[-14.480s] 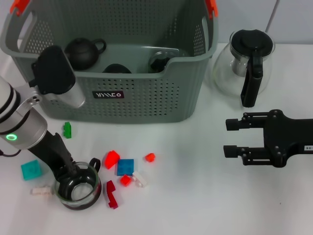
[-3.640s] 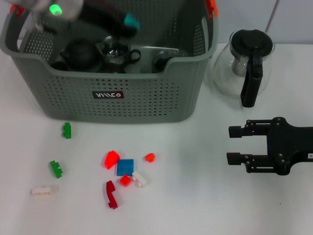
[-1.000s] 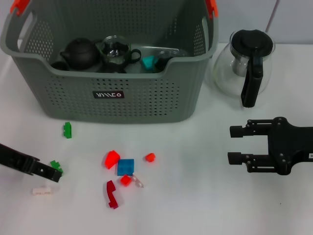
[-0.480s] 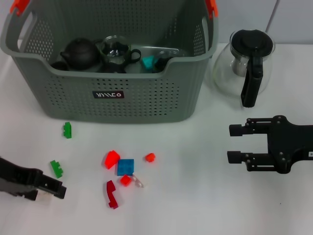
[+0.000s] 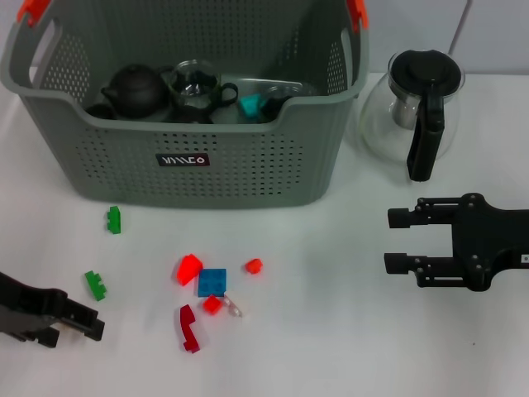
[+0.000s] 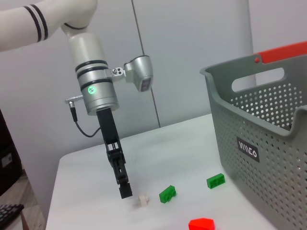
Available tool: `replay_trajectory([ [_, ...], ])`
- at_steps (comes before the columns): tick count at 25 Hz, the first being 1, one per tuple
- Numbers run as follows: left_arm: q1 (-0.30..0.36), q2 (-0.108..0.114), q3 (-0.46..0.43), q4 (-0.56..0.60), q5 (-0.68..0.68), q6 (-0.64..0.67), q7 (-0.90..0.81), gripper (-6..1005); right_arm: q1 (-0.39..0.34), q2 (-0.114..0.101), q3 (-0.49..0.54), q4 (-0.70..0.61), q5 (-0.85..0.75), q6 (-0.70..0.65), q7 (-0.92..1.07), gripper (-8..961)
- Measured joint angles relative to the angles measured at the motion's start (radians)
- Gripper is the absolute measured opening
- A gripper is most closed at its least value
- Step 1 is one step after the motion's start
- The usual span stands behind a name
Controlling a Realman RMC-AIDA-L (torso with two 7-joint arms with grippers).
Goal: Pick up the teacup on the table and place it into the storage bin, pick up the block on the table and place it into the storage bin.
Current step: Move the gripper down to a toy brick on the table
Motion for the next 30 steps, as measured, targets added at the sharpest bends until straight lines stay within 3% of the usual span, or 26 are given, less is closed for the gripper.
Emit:
replay_trajectory([
  [14,-0.036,0.031,0.007,0.113,0.005,-0.057,-0.001,761,-0.005,0.000,0.000,0.006,0.000,0.005,-0.008,687],
  [30,-0.102,0.035,0.012,0.172,0.034,-0.126,0.022,762,-0.009,0.001,-0.008,0.008,0.000,0.017,-0.011,687],
])
